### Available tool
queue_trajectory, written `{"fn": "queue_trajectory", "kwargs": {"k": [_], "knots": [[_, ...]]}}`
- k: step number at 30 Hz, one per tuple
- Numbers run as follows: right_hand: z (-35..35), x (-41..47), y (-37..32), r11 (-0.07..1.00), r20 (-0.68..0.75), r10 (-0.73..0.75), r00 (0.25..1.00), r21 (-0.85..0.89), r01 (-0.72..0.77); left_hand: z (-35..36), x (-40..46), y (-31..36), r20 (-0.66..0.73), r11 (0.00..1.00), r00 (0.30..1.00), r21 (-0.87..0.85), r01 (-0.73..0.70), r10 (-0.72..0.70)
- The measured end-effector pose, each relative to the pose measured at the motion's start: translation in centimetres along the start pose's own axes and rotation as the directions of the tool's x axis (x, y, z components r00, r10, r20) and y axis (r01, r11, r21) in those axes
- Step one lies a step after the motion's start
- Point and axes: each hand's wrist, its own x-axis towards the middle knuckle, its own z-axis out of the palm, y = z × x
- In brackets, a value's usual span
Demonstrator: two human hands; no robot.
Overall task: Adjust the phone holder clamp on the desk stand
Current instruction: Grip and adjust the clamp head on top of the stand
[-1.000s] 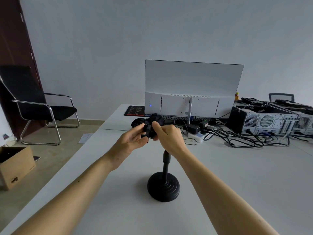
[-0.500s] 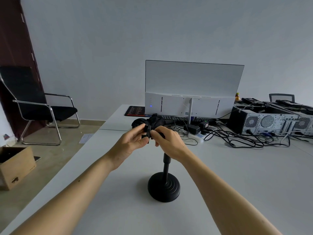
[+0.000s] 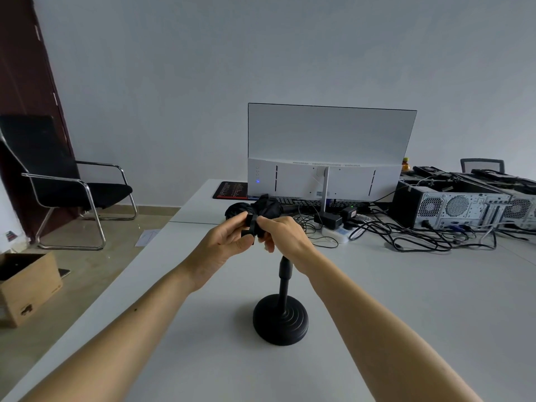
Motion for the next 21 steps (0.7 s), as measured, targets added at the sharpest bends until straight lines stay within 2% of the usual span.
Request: {"fn": "queue_trajectory", "kwargs": {"k": [7, 10, 14, 18, 21], "knots": [[-0.2, -0.7, 1.0, 1.000, 0.013, -0.008, 1.000, 0.018, 0.008, 0.1, -0.2, -0.3, -0.013, 1.000, 1.000, 0.010, 0.025, -0.025], [-0.4, -2.0, 2.3, 0.998, -0.102, -0.022, 0.995, 0.051, 0.028, 0.1, -0.6, -1.3, 0.021, 0.998, 0.998, 0.019, 0.061, -0.062], [-0.4, -4.3, 5.4, 0.999, -0.231, -0.046, 0.972, -0.004, 0.046, 0.4, -1.9, -4.0, 0.085, 0.985, 0.982, 0.058, 0.163, -0.167], [0.4, -6.4, 9.6, 0.988, -0.220, 0.062, 0.973, -0.123, -0.091, 1.5, -2.5, -7.0, 0.137, 0.955, 0.951, 0.145, 0.258, -0.277], [1.5, -7.8, 11.9, 0.953, -0.173, 0.154, 0.973, -0.234, -0.193, 2.9, -2.5, -8.7, 0.133, 0.919, 0.936, 0.274, 0.282, -0.326]]}}
